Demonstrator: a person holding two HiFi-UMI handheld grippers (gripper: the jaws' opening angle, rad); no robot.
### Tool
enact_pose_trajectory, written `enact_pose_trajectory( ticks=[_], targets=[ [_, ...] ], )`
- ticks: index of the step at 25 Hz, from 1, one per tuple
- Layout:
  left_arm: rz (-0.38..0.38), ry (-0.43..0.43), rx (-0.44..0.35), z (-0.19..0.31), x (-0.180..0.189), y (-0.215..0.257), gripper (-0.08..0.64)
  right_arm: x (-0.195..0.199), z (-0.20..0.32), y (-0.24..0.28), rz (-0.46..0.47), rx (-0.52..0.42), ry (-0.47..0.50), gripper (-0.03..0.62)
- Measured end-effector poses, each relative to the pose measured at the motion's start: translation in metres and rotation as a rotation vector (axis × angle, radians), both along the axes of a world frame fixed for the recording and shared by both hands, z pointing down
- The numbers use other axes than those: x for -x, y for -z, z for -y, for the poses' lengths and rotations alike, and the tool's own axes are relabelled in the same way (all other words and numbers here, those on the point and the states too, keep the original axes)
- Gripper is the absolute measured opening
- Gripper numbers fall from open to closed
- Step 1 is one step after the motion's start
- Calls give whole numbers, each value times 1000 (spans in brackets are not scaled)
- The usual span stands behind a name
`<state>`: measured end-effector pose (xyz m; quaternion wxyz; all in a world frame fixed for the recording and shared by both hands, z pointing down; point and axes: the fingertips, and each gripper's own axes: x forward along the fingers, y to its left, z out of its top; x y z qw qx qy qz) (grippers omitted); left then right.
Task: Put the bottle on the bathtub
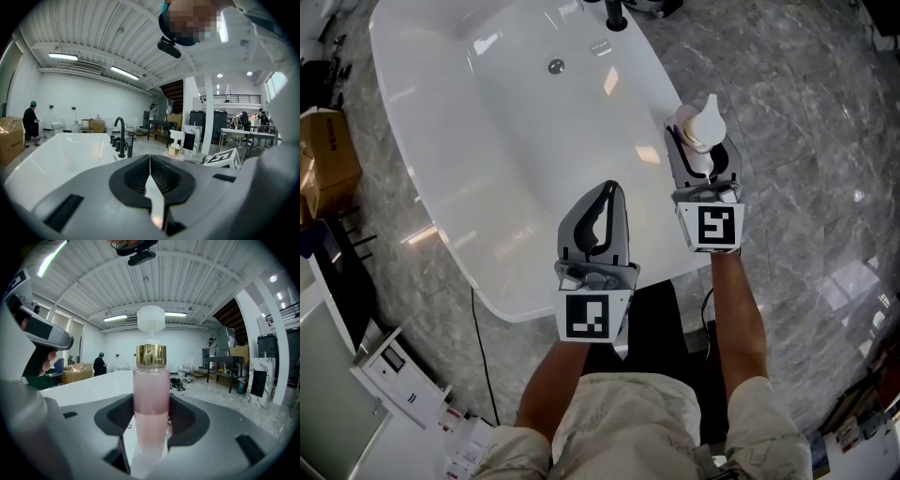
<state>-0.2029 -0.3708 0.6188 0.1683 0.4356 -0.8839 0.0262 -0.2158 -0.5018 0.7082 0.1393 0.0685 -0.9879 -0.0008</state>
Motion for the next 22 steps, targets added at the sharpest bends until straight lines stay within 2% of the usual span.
enact_pose_trajectory(
  ticks=[5,8,13,22],
  targets=[
    [7,5,-5,-3,-1,2,6,1,1,-2,-10,2,-8,210],
    [8,8,-8,-6,-2,4,6,2,-4,-2,-16,0,11,251],
    [11,13,-7,-12,-4,9,6,1,-8,-1,-26,7,23,272],
    [20,-4,-30,-17,-9,18,6,-12,-9,-2,-54,5,-23,290]
  ],
)
